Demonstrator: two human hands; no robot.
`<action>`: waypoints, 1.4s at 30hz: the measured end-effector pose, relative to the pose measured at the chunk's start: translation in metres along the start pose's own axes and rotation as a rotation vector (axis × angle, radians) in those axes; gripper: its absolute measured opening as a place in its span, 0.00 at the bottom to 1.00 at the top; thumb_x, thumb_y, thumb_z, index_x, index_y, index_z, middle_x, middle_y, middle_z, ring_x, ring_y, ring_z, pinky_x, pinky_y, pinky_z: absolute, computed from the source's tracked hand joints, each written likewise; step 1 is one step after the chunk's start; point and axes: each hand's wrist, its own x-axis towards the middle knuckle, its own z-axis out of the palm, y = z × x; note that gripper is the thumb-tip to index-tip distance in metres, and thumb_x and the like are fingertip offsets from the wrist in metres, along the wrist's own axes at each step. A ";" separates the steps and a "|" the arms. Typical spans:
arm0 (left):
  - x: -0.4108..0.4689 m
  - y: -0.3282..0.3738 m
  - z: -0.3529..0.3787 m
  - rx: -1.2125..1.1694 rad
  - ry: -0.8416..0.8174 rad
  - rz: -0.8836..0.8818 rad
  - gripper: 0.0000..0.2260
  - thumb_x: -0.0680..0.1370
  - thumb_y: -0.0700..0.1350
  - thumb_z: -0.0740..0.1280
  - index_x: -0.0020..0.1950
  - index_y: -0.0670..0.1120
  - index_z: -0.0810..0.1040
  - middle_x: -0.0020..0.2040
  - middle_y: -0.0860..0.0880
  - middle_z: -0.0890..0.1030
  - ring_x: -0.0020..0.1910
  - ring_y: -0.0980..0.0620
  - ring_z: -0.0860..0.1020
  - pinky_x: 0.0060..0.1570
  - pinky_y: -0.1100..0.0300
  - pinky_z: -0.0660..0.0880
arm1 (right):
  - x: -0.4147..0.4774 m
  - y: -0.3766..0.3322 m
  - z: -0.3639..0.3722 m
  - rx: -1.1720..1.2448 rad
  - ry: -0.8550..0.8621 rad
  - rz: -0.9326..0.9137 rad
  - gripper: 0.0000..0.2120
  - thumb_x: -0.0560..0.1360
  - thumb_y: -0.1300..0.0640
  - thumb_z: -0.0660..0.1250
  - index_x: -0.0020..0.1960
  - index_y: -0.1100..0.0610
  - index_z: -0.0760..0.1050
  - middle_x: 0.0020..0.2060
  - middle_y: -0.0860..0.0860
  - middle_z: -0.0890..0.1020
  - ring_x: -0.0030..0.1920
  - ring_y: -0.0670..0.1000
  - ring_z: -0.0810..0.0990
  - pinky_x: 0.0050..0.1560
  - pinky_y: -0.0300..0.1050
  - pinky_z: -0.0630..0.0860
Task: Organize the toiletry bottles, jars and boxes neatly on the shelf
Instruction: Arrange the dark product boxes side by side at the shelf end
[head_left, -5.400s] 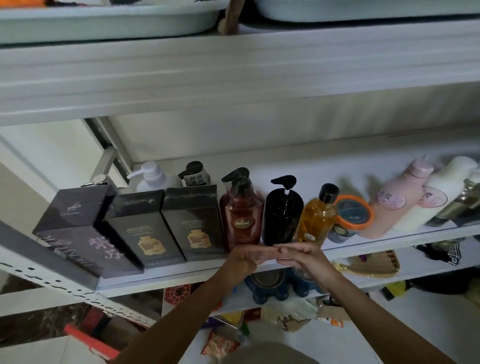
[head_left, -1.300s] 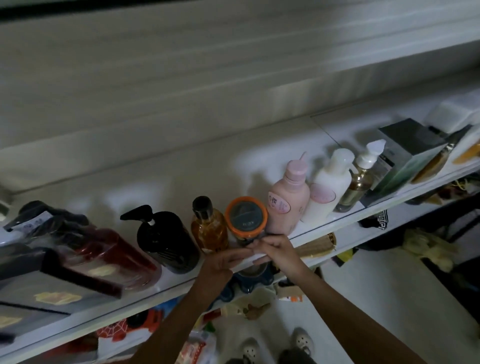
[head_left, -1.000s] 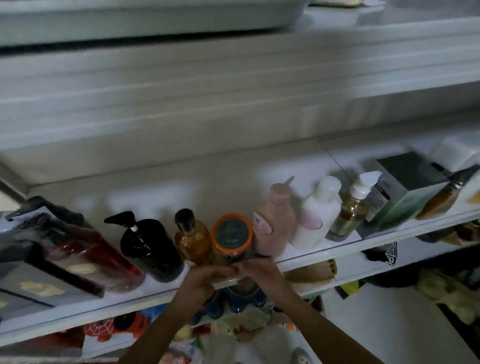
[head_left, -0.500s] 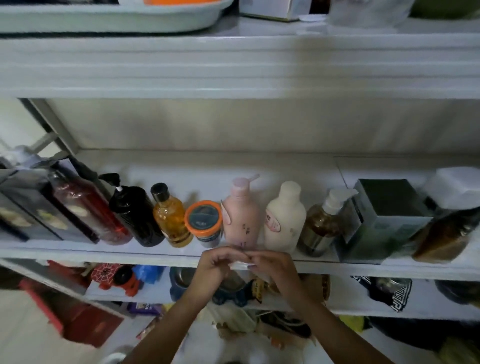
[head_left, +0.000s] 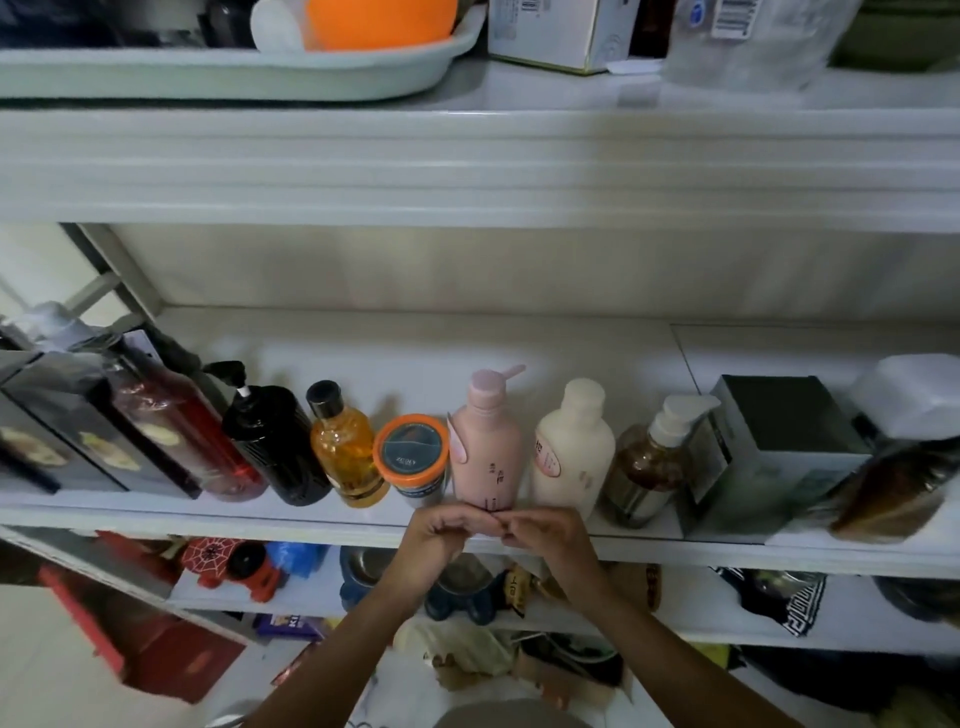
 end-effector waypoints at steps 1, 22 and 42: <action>0.001 -0.003 -0.002 0.002 -0.009 -0.010 0.21 0.69 0.21 0.58 0.43 0.41 0.85 0.44 0.43 0.85 0.47 0.45 0.83 0.53 0.58 0.77 | 0.001 0.001 0.001 -0.006 0.012 0.022 0.12 0.76 0.68 0.63 0.47 0.55 0.82 0.39 0.48 0.86 0.43 0.47 0.84 0.51 0.42 0.79; 0.018 -0.001 -0.008 0.106 -0.061 -0.065 0.26 0.70 0.20 0.57 0.45 0.46 0.85 0.43 0.48 0.86 0.46 0.49 0.84 0.52 0.58 0.79 | 0.006 -0.004 0.009 0.137 0.124 0.227 0.12 0.77 0.67 0.61 0.57 0.69 0.77 0.53 0.61 0.81 0.50 0.56 0.81 0.45 0.42 0.81; 0.027 -0.008 0.030 -0.035 -0.192 -0.149 0.17 0.71 0.23 0.59 0.49 0.36 0.83 0.48 0.39 0.84 0.52 0.41 0.82 0.56 0.51 0.77 | -0.012 -0.001 -0.029 0.102 0.226 0.092 0.10 0.75 0.66 0.63 0.45 0.58 0.83 0.43 0.59 0.85 0.46 0.56 0.83 0.52 0.49 0.79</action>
